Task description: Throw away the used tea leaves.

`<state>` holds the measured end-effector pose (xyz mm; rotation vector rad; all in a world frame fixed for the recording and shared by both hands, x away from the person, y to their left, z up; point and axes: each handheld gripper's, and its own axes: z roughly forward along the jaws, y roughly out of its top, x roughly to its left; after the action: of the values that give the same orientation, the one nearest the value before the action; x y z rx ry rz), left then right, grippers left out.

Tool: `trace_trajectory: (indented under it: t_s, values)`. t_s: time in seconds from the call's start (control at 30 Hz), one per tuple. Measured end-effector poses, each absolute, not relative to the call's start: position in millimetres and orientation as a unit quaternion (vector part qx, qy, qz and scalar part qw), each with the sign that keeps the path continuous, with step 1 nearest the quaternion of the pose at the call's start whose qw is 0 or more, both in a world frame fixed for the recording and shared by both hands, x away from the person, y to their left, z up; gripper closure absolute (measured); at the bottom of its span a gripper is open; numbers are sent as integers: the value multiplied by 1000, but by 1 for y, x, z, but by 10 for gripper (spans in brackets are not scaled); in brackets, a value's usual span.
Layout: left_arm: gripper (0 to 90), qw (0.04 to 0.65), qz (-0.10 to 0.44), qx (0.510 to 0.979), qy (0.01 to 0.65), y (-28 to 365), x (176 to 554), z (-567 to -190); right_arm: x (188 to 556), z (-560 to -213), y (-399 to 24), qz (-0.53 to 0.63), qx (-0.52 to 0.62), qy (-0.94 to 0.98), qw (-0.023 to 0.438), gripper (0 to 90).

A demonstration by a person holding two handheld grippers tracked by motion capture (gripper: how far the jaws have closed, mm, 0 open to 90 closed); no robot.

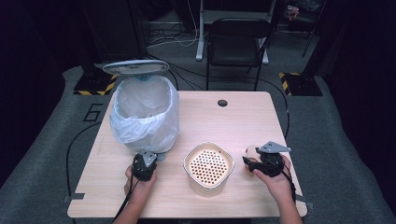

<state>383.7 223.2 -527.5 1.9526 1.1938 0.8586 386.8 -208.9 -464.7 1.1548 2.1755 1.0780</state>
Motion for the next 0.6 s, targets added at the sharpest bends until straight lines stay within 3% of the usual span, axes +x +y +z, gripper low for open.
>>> trace_trajectory:
  t_s: [0.6]
  values:
    - [898, 341, 330, 751, 459, 223, 384, -527, 421, -433, -201, 411, 372, 807, 203, 337]
